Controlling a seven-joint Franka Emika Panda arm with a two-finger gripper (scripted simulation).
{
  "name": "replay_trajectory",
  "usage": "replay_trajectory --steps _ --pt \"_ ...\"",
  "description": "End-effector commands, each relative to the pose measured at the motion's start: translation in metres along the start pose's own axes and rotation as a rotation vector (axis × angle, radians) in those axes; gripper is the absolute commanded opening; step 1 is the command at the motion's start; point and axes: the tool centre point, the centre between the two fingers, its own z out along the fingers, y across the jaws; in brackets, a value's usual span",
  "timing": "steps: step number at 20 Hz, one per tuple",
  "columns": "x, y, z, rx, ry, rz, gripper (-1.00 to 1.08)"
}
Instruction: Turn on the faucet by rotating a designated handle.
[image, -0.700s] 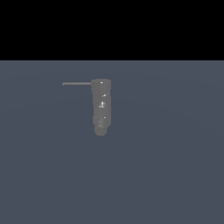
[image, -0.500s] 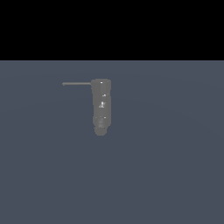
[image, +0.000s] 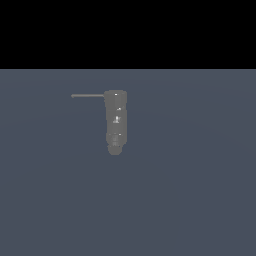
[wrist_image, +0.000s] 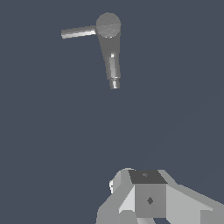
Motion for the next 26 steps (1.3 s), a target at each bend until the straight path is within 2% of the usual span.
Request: replay_trajectory --steps 1,13,26 --pt "0.003 -0.008 0.006 0.000 0.000 0.030 -1.00" --pt "0.031 -0.062 0.050 -0.002 0.004 0.250 -1.00" --pt "0.080 -0.118 0.102 -0.003 0.009 0.508 -1.00"
